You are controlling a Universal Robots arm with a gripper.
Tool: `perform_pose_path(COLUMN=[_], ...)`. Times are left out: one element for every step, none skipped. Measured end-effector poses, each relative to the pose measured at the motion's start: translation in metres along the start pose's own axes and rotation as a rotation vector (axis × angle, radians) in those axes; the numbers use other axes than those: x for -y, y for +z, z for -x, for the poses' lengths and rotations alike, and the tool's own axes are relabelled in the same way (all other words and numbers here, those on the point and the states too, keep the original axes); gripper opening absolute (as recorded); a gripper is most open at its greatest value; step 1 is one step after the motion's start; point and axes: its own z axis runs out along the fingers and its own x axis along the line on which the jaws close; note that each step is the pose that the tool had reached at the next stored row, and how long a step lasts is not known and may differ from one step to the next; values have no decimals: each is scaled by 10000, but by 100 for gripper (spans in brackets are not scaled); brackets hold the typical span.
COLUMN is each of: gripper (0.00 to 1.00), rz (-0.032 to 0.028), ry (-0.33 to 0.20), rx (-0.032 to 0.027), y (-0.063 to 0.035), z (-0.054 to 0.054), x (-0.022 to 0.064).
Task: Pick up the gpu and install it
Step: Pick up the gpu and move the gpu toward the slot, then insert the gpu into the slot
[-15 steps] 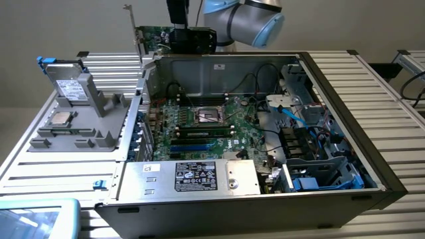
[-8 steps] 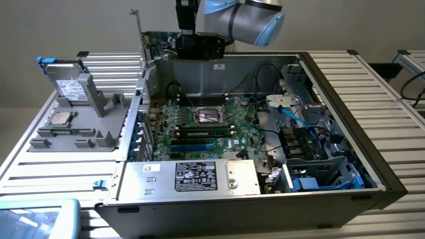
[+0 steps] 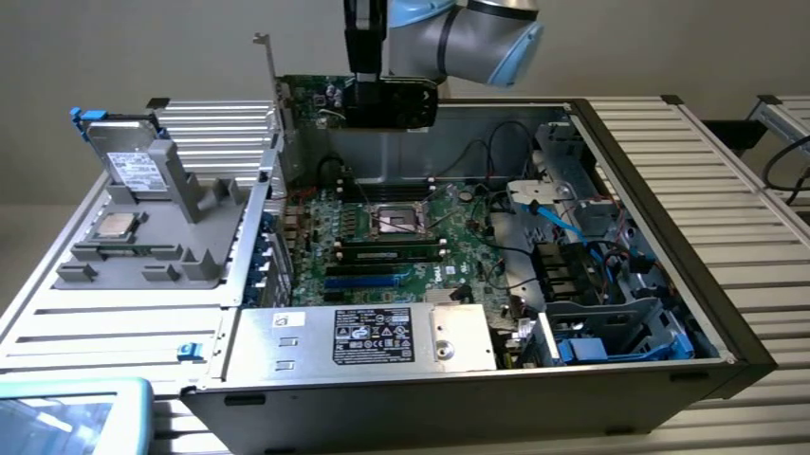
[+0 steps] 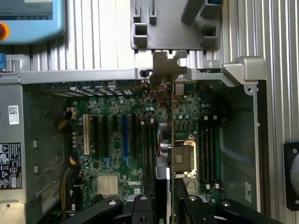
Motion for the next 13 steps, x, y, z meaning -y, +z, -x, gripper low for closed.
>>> perform_pose_path(gripper=[27,27,27,27,27,27,27,27,27,27,27,27,27], rz=[0,0,0,0,0,0,0,0,0,0,0,0,0], ry=[0,0,0,0,-1,-1,0,-1,0,0,0,-1,0], rx=[0,0,0,0,0,0,1,1,1,1,-2,-1,-1], y=[0,0,0,0,0,0,0,0,0,0,0,0,0], z=[0,0,0,0,0,0,0,0,0,0,0,0,0], x=[0,0,0,0,0,0,0,0,0,0,0,0,0])
